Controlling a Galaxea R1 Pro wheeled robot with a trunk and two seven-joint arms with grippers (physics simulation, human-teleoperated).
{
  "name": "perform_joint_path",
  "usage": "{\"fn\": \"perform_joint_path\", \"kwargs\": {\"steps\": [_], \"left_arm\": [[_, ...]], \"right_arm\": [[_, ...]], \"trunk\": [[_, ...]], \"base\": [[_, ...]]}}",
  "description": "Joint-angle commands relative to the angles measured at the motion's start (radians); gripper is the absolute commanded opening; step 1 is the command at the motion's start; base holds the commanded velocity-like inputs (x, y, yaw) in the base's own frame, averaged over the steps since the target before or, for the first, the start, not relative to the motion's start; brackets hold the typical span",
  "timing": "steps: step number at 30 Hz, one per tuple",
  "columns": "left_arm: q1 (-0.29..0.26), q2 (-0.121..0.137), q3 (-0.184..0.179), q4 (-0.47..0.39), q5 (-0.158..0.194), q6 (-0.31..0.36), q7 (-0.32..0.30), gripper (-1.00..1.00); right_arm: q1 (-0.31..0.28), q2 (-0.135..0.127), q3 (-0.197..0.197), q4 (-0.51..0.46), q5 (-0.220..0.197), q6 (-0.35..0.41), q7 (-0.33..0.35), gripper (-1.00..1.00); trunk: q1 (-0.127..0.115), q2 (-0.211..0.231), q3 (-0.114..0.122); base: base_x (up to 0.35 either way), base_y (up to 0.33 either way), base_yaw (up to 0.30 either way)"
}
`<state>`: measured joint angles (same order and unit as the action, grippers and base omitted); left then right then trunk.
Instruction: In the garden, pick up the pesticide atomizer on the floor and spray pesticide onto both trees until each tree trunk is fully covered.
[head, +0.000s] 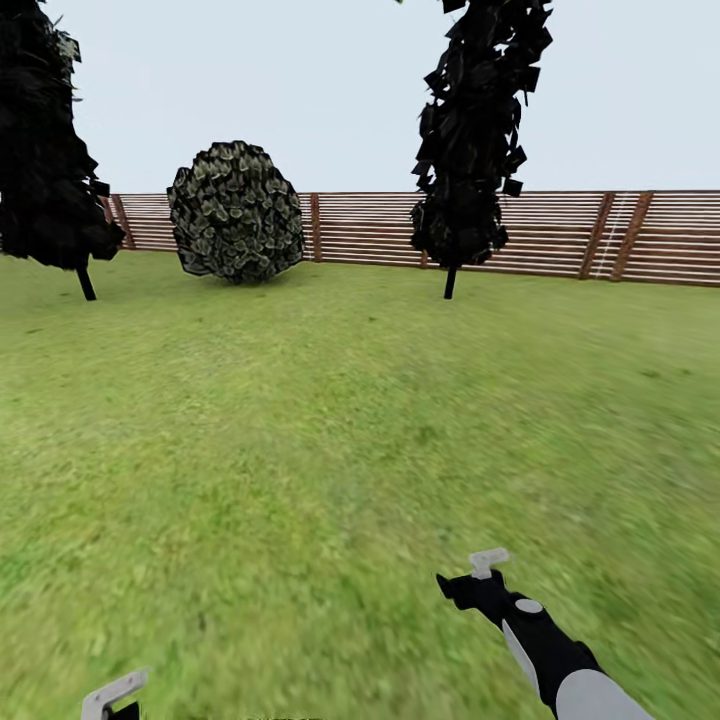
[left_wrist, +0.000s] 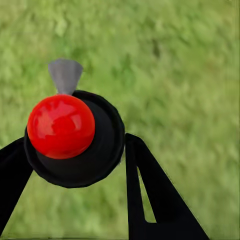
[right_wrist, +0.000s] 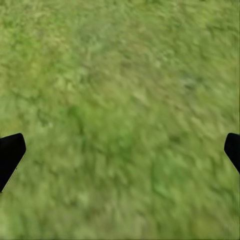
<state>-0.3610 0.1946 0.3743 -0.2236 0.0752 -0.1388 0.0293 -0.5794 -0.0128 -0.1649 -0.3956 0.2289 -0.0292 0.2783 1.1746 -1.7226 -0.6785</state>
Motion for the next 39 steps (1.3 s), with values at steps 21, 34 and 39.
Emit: {"fn": "perform_joint_path", "kwargs": {"steps": [21, 34, 39], "left_arm": [[-0.001, 0.0, -0.005, 0.003, 0.007, -0.002, 0.003, -1.0], [-0.001, 0.0, -0.005, 0.003, 0.006, -0.002, 0.003, -1.0], [-0.001, 0.0, -0.004, 0.003, 0.006, -0.002, 0.003, -1.0]], "right_arm": [[0.0, 0.001, -0.008, 0.001, 0.011, -0.003, 0.007, 1.0], [0.0, 0.002, -0.008, 0.001, 0.01, -0.003, 0.007, 1.0], [0.0, 0.002, -0.008, 0.001, 0.01, -0.003, 0.006, 1.0]], "trunk": [[0.0, 0.0, -0.001], [0.0, 0.0, -0.001], [0.0, 0.0, -0.001]], "base": [[0.0, 0.033, 0.281], [0.0, 0.0, 0.281], [0.0, 0.0, 0.281]]}}
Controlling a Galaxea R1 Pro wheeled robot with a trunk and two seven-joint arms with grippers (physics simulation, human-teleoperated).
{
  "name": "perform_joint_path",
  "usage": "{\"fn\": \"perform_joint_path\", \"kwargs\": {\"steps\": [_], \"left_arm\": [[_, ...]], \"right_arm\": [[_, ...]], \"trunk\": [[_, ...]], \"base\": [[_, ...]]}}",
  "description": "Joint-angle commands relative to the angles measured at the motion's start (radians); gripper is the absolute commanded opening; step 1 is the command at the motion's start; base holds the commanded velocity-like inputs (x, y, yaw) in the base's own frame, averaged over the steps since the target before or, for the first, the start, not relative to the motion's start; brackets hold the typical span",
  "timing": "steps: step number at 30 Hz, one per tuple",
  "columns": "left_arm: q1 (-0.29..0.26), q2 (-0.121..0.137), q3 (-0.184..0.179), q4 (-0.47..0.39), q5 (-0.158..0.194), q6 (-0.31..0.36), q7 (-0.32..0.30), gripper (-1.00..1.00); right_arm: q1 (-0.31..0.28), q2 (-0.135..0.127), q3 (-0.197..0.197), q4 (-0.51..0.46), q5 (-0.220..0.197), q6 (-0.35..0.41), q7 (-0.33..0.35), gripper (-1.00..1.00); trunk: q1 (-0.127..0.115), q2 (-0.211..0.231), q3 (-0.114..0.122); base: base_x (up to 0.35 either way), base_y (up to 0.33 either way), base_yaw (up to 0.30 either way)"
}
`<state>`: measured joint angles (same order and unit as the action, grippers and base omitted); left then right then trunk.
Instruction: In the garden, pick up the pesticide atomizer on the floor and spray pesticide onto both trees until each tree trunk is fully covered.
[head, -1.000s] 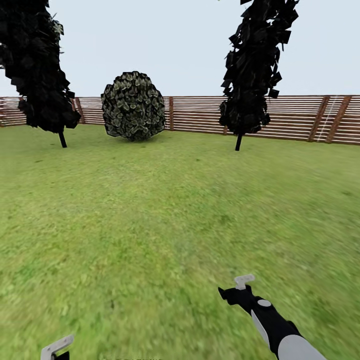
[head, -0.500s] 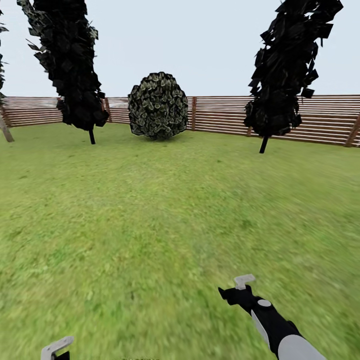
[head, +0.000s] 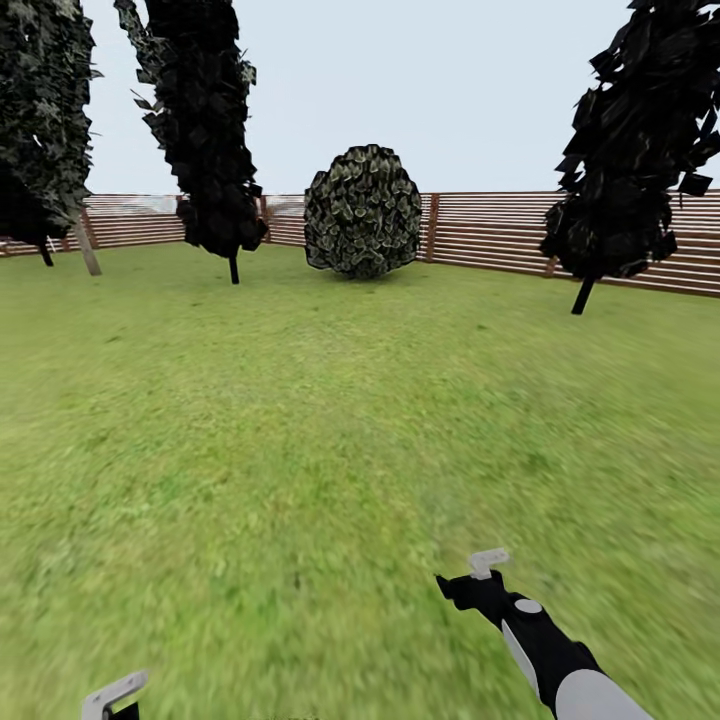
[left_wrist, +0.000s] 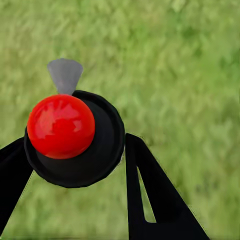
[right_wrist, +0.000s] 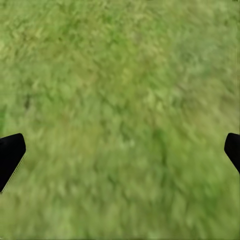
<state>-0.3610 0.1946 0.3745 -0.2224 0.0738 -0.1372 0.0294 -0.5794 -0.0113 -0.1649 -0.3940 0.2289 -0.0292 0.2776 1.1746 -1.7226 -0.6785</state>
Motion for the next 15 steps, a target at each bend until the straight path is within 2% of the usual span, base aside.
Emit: {"fn": "perform_joint_path", "kwargs": {"steps": [1, 15], "left_arm": [[-0.001, 0.0, -0.005, 0.002, 0.008, -0.004, 0.003, -1.0], [-0.001, 0.0, -0.005, 0.002, 0.008, -0.004, 0.003, -1.0]], "right_arm": [[0.0, 0.001, -0.008, 0.0, 0.01, -0.003, 0.007, 1.0], [0.0, 0.001, -0.008, 0.0, 0.01, -0.003, 0.007, 1.0]], "trunk": [[0.0, 0.0, -0.001], [0.0, 0.0, -0.001]], "base": [[0.0, 0.0, 0.281], [0.0, 0.0, 0.281]]}}
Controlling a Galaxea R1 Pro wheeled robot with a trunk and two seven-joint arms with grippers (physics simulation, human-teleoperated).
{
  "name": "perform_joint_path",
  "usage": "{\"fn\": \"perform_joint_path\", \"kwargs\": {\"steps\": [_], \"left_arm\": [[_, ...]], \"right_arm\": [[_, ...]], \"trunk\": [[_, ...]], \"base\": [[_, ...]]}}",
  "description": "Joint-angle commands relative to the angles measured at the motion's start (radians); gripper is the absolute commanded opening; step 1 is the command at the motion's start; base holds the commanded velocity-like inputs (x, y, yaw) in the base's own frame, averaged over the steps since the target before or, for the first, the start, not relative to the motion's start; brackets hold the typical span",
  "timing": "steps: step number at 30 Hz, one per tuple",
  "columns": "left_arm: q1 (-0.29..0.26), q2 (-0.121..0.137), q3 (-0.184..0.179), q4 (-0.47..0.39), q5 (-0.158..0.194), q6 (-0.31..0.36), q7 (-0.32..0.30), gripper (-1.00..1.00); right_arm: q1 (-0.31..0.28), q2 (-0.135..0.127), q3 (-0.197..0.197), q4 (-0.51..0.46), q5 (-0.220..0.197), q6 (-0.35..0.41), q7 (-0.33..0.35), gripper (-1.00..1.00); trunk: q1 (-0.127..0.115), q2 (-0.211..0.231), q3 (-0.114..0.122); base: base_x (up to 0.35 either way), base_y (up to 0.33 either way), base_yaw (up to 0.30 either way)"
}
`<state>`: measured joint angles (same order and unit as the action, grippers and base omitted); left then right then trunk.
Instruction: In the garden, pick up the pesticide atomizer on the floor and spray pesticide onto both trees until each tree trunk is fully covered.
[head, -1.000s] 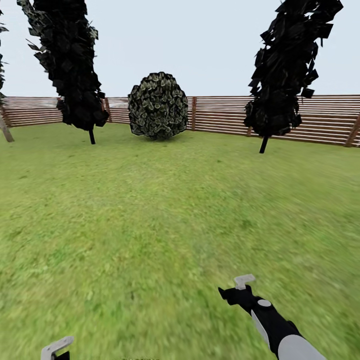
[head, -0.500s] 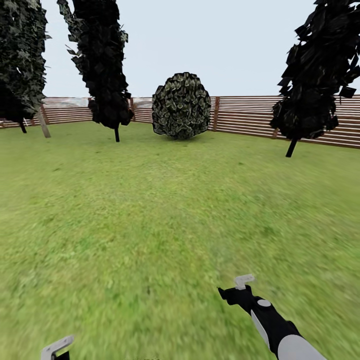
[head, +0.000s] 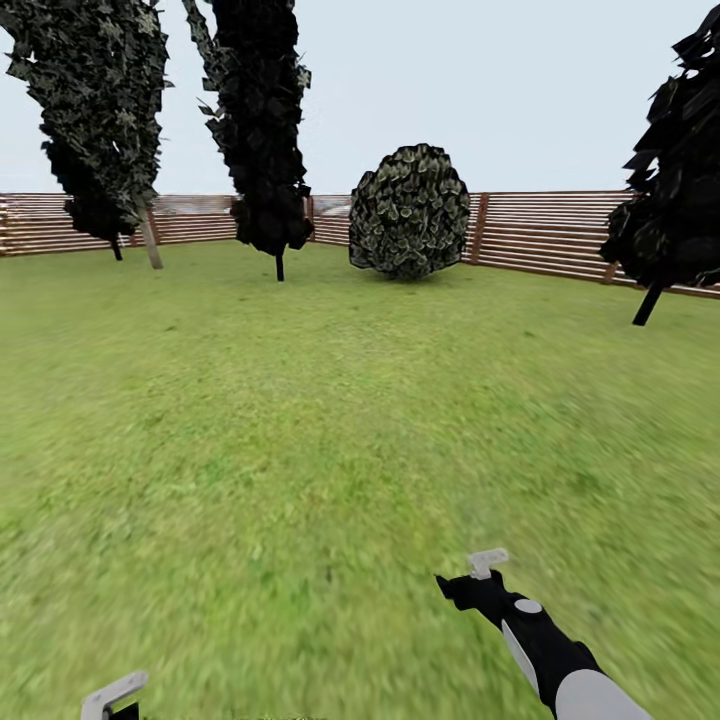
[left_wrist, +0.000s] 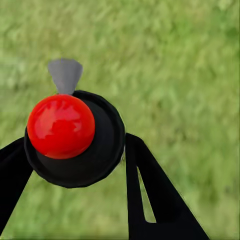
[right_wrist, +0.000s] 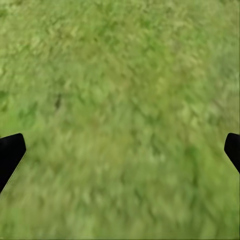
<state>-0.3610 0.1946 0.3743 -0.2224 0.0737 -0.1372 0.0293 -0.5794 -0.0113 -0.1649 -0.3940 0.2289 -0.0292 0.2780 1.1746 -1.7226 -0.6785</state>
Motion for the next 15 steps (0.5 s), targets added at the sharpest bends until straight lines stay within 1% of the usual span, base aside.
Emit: {"fn": "perform_joint_path", "kwargs": {"steps": [1, 15], "left_arm": [[-0.001, 0.0, -0.004, 0.002, 0.008, -0.004, 0.004, -1.0], [-0.001, 0.0, -0.004, 0.002, 0.008, -0.003, 0.003, -1.0]], "right_arm": [[0.0, 0.001, -0.008, 0.0, 0.01, -0.003, 0.007, 1.0], [0.0, 0.001, -0.008, 0.0, 0.01, -0.003, 0.007, 1.0]], "trunk": [[0.0, 0.0, -0.001], [0.0, 0.0, -0.001]], "base": [[0.0, 0.0, 0.281], [0.0, 0.0, 0.281]]}}
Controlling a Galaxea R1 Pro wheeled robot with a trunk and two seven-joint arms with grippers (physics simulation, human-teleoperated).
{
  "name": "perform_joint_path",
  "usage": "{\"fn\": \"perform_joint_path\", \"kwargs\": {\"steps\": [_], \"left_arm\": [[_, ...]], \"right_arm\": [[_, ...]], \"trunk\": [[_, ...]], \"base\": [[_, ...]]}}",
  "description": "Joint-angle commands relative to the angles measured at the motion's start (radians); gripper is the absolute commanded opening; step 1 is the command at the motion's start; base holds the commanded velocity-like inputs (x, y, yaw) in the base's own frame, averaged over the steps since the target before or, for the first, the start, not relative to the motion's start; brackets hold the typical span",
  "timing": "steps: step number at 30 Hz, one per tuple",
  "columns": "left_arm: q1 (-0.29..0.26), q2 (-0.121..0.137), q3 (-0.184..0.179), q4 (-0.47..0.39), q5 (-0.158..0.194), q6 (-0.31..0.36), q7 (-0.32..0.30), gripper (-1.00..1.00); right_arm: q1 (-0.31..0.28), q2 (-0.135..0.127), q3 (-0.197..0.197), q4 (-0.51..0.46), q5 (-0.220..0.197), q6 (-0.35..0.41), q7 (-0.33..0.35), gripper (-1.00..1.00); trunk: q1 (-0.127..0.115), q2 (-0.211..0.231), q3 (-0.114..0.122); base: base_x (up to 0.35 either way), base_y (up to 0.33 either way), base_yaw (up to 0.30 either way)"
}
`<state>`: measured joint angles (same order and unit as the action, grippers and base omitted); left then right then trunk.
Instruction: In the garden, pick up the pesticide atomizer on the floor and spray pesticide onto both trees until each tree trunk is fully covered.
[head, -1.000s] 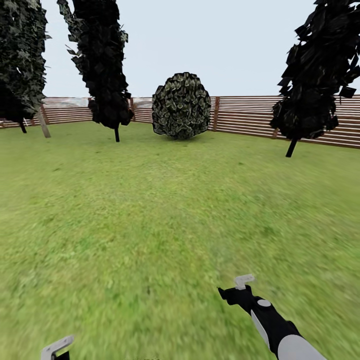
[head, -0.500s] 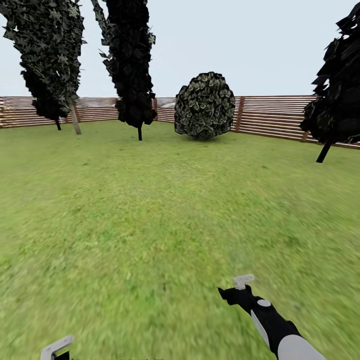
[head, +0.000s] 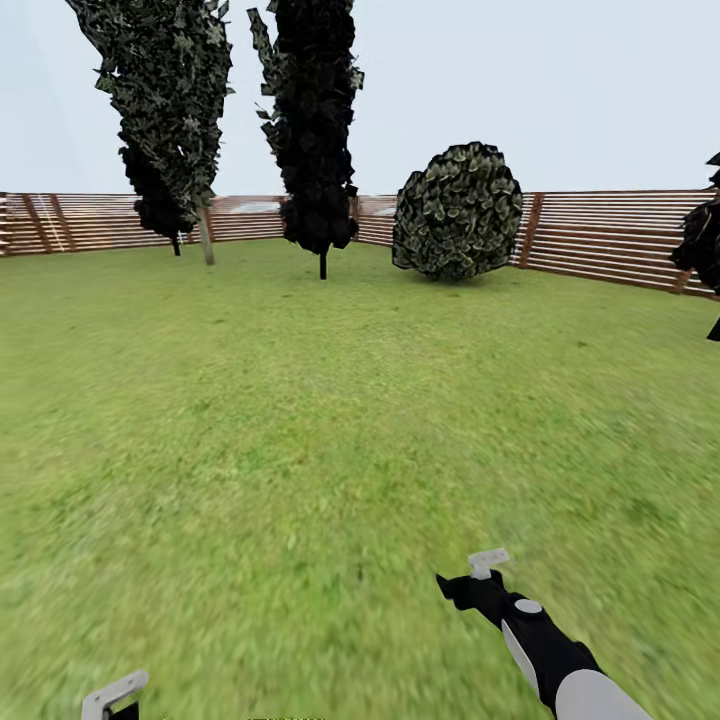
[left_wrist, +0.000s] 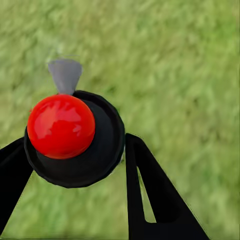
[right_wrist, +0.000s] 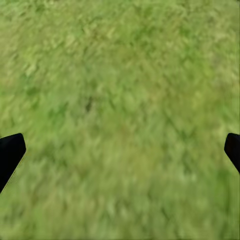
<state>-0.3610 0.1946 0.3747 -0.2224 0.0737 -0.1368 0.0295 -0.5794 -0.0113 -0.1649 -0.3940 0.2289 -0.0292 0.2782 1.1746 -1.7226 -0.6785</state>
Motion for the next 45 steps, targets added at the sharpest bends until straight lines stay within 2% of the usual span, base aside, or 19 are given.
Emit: {"fn": "perform_joint_path", "kwargs": {"steps": [1, 13, 20, 45], "left_arm": [[-0.001, 0.0, -0.005, 0.002, 0.008, -0.003, 0.003, -1.0], [-0.001, 0.0, -0.005, 0.002, 0.009, -0.004, 0.004, -1.0], [-0.001, 0.002, -0.005, 0.003, 0.042, -0.005, 0.003, -1.0], [-0.001, 0.0, -0.005, 0.003, 0.043, -0.006, 0.004, -1.0]], "right_arm": [[0.0, 0.001, -0.008, 0.0, 0.01, -0.003, 0.007, 1.0], [0.0, 0.001, -0.008, 0.0, 0.01, -0.003, 0.007, 1.0], [0.0, 0.001, -0.008, 0.0, 0.01, -0.003, 0.007, 1.0], [0.0, 0.001, -0.008, 0.0, 0.01, -0.003, 0.007, 1.0]], "trunk": [[0.0, 0.0, -0.001], [0.0, 0.0, -0.001], [0.0, 0.0, -0.001], [0.0, 0.0, -0.001]], "base": [[0.0, 0.0, 0.281], [0.054, 0.033, 0.281], [0.227, 0.222, 0.281], [0.169, 0.274, 0.281]]}}
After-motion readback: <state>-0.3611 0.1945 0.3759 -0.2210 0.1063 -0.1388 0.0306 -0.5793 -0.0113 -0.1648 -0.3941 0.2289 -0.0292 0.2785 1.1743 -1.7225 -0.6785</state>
